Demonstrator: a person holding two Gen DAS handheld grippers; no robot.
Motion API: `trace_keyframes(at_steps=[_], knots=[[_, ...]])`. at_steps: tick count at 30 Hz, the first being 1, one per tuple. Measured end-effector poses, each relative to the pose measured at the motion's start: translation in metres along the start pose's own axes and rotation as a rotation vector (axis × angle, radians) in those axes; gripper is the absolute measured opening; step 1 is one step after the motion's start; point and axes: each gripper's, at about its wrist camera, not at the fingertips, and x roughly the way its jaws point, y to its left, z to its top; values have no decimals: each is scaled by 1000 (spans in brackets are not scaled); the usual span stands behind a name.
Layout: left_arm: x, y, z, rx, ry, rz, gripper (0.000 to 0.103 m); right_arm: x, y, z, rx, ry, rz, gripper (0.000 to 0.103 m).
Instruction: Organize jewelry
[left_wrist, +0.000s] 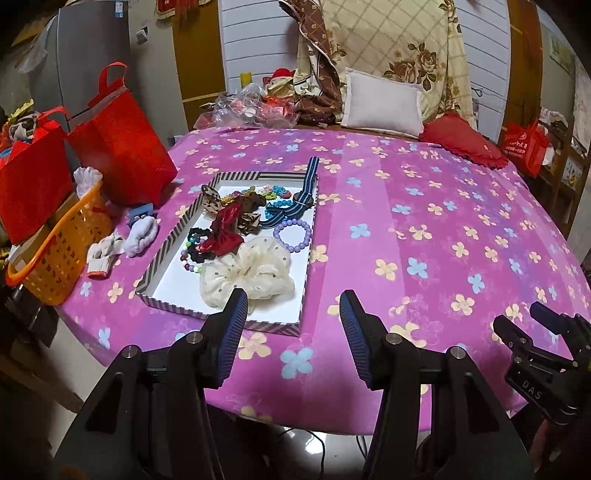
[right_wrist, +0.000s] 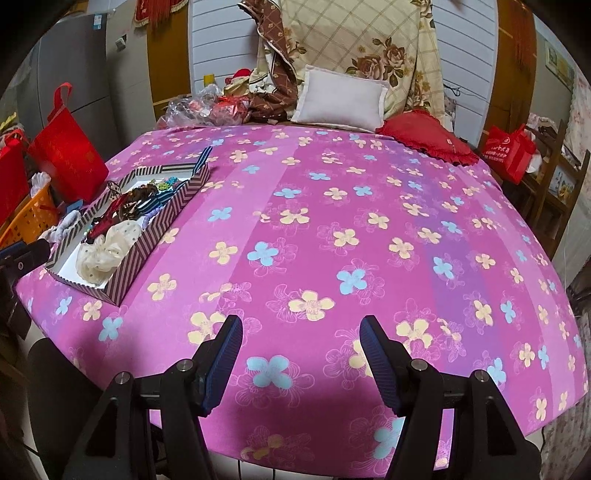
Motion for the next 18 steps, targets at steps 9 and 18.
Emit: trace_keyframes(at_steps=[9, 18], knots=[[-1, -3, -1, 1, -3, 5, 52, 1, 1, -2, 1, 4, -2, 64], [-12, 1, 0, -18, -63, 37, 54, -1, 7, -3, 3, -8, -6, 64]])
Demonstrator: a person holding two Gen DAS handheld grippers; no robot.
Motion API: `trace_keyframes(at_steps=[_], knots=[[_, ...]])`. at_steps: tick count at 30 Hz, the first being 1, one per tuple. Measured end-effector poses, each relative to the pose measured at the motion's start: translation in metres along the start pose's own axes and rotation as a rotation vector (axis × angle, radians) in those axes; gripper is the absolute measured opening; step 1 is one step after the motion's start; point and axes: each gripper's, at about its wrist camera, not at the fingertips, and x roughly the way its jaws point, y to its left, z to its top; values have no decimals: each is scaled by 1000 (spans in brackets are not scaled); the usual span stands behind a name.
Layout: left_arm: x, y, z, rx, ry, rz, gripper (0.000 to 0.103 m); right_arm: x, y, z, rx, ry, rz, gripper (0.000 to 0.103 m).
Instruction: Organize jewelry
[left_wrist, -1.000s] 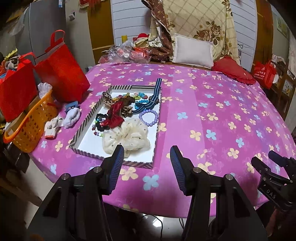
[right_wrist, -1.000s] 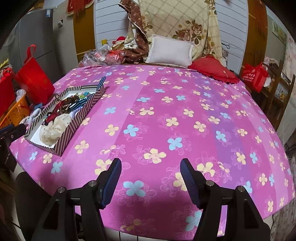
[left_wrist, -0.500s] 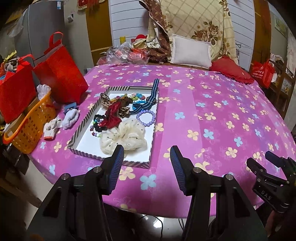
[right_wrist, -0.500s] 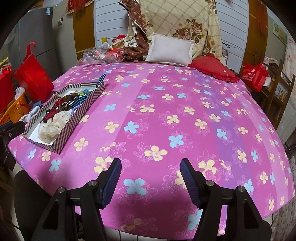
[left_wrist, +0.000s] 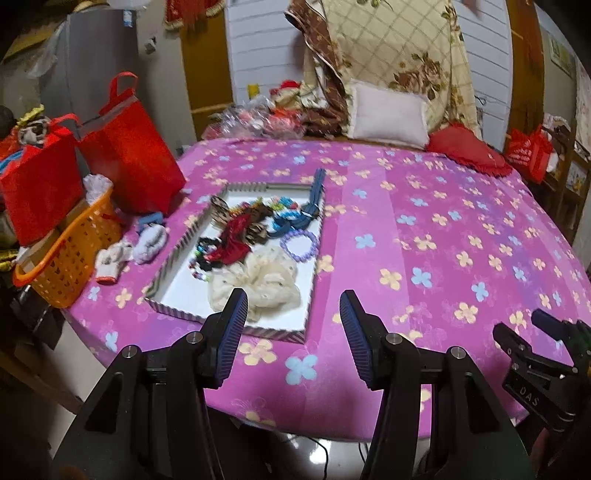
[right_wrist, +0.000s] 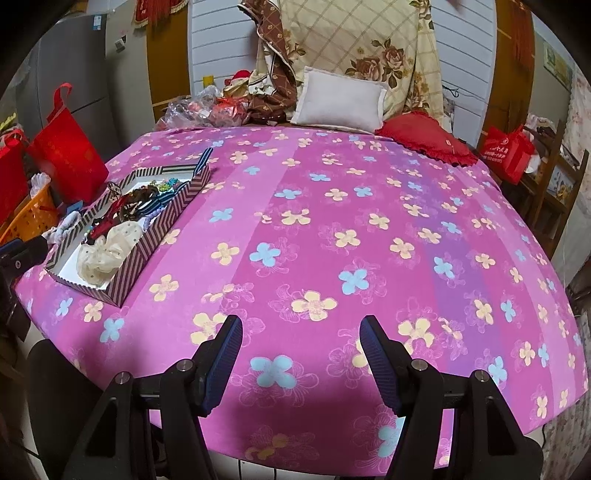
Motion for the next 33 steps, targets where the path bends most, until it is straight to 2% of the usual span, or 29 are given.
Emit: trace_keyframes(at_steps=[1, 3, 6, 9, 11, 14, 18, 25, 33], knots=[[-3, 1, 0, -3, -17, 11, 58, 0, 1, -1, 2, 3, 1, 64], [-10, 6, 0, -22, -81, 54, 81, 0, 3, 0, -1, 6, 2, 64], [-25, 12, -1, -39, -194, 133, 86, -1, 7, 0, -10, 6, 0, 64], [-31, 17, -1, -47, -244, 151, 89, 1, 15, 1, -22, 15, 14, 64], [-34, 23, 0, -60, -256, 135, 90, 2, 22, 3, -36, 25, 28, 64], [-35, 30, 0, -87, -253, 99, 90, 2, 32, 5, -52, 28, 41, 64], [-33, 29, -3, -69, -252, 109, 90, 3, 42, 5, -71, 32, 43, 64], [-21, 26, -9, -63, -164, 90, 90, 7, 47, 2, -85, 38, 29, 64], [2, 33, -14, -116, -44, 57, 90, 13, 50, 0, -94, 51, 23, 64]])
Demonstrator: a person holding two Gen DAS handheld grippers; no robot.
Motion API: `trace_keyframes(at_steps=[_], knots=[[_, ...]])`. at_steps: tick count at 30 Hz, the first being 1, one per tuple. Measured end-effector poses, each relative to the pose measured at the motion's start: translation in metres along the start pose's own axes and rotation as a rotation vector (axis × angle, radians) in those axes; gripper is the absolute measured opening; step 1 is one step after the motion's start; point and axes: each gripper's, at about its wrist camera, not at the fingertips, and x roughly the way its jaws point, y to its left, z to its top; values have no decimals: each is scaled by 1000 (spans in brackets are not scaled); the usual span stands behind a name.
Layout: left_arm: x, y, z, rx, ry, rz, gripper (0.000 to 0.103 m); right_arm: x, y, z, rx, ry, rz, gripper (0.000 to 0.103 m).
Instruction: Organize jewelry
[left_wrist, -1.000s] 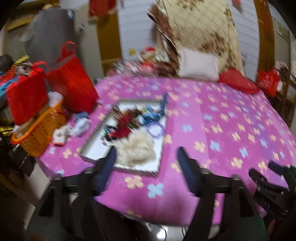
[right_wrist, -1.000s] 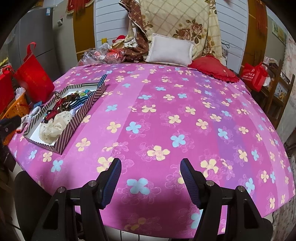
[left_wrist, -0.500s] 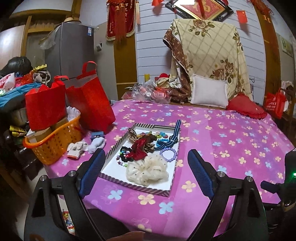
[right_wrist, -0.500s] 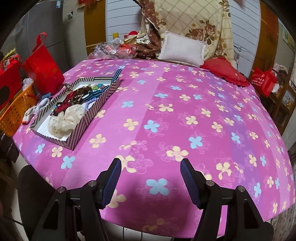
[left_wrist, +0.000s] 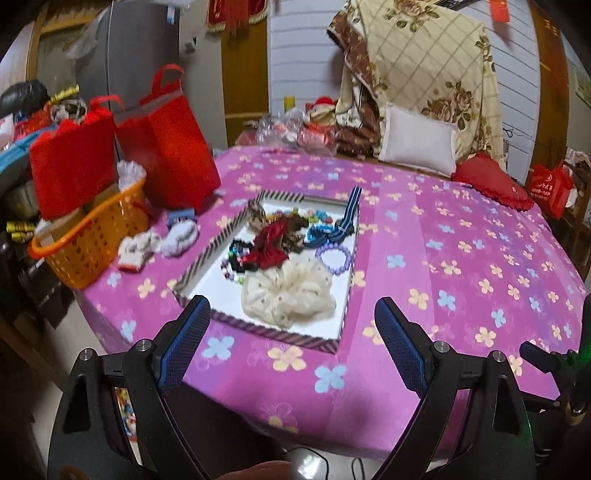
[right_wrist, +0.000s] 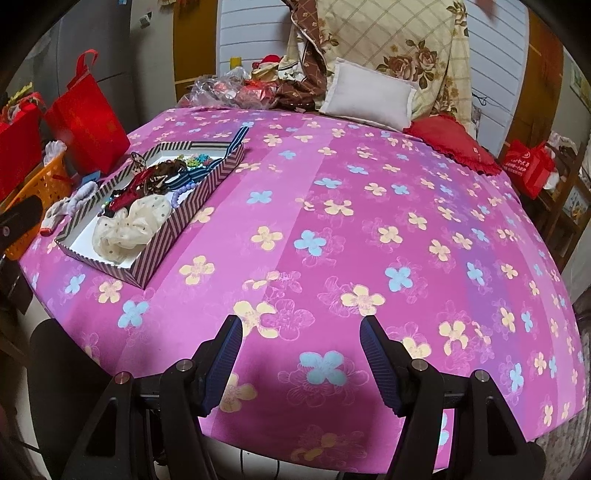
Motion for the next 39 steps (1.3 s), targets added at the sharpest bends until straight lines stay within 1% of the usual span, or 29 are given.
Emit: trace_keyframes(at_steps=[7, 13, 17, 20, 22, 27, 35, 39], knots=[[6, -1, -3, 11, 26, 3, 90, 3, 3, 0, -5, 5, 7, 64], [11, 1, -3, -2, 49, 7, 90, 5, 11, 0, -35, 5, 12, 64], [15, 5, -3, -9, 62, 24, 90, 6, 19, 16, -38, 14, 47, 64], [16, 13, -4, -16, 63, 42, 90, 11, 29, 32, -47, 23, 61, 64], [16, 21, -5, -19, 58, 63, 90, 16, 37, 42, -44, 30, 92, 64], [25, 47, -9, -46, 71, 112, 90, 25, 63, 55, -76, 30, 120, 64], [47, 83, -14, -129, 130, 157, 90, 43, 97, 59, -132, 42, 138, 64], [52, 85, -16, -135, 136, 159, 90, 50, 101, 54, -138, 58, 141, 64]])
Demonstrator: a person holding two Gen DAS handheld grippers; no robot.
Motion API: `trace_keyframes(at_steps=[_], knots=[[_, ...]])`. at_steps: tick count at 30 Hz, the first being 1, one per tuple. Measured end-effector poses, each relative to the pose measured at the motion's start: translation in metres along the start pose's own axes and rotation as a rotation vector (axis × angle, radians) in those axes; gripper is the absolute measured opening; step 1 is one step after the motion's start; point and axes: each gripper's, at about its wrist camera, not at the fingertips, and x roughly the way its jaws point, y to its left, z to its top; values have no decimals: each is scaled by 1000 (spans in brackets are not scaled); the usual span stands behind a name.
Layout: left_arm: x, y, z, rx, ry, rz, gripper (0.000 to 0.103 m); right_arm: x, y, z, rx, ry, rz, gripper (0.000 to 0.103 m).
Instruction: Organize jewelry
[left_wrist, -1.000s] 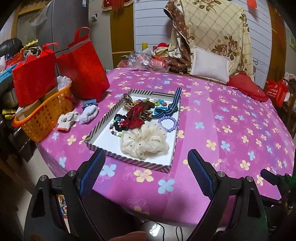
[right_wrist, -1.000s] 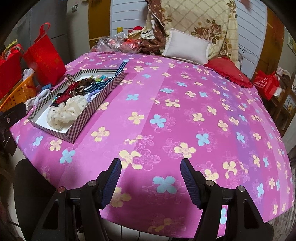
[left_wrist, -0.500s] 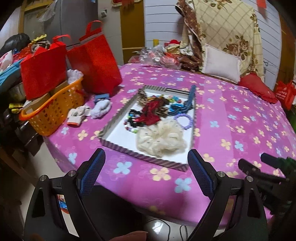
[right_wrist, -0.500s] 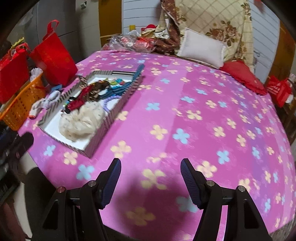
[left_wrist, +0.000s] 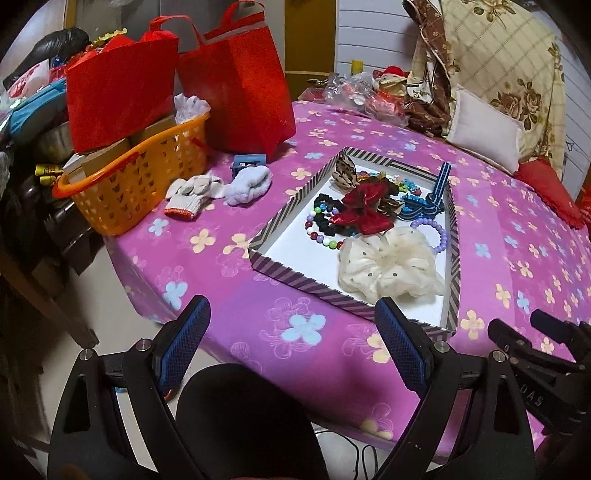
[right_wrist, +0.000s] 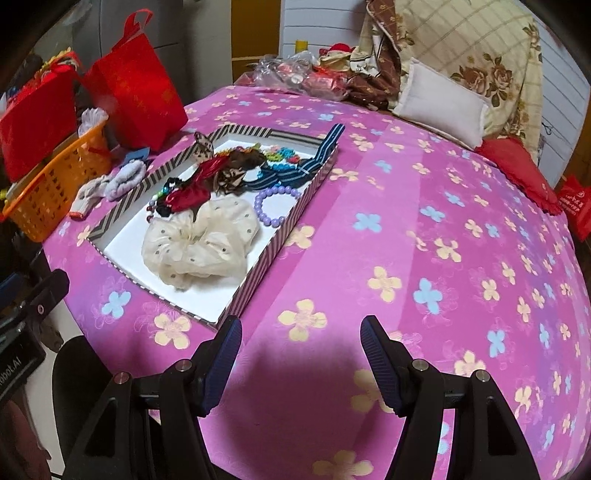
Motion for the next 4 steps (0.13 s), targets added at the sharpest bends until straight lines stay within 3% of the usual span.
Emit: trace_keyframes(at_steps=[4], knots=[[-2, -7, -2, 26, -6, 11, 90, 2, -3, -5, 9, 10, 1, 64]])
